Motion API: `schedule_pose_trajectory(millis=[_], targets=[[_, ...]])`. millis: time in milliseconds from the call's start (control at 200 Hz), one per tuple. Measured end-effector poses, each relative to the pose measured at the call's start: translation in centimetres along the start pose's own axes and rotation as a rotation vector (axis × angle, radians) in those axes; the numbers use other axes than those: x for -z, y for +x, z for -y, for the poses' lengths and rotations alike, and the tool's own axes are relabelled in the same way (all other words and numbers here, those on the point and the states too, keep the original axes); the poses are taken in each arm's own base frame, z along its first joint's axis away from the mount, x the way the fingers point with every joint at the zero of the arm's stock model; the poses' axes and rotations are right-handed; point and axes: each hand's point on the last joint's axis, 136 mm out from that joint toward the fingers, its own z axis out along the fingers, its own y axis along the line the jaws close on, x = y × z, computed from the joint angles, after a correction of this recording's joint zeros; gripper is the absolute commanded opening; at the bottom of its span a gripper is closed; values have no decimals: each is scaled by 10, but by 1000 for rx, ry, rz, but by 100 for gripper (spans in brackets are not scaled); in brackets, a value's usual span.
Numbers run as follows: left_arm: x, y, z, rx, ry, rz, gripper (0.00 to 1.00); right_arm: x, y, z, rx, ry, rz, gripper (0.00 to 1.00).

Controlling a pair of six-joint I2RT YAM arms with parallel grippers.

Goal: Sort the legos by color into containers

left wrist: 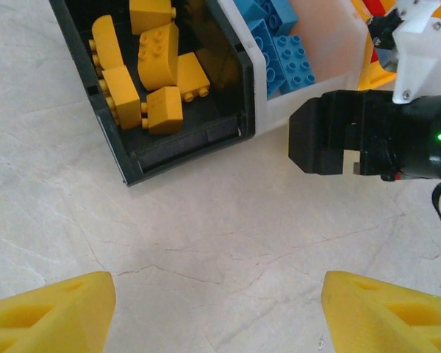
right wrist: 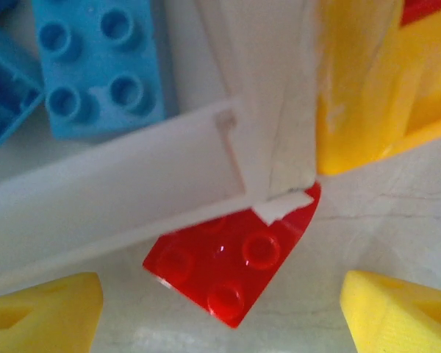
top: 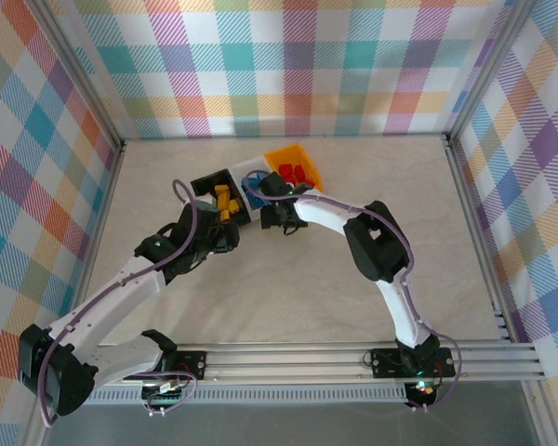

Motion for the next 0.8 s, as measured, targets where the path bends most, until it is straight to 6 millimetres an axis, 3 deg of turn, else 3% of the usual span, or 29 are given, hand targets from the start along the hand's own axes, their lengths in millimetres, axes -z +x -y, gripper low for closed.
schedule_pose_trajectory(millis=[95,285,435,800], targets=[[8,-1,-2,-1,12,12,75,-3,-7,5,-9,52,21,84],[14,-1,-3,3,31,23,75,-3,-8,33,-60,136,42,83],[12,4,-3,0,38,10,75,9,16,68,-62,156,10,84],[4,7,0,1,49,-17,75,4,4,49,60,-57,-60,83]])
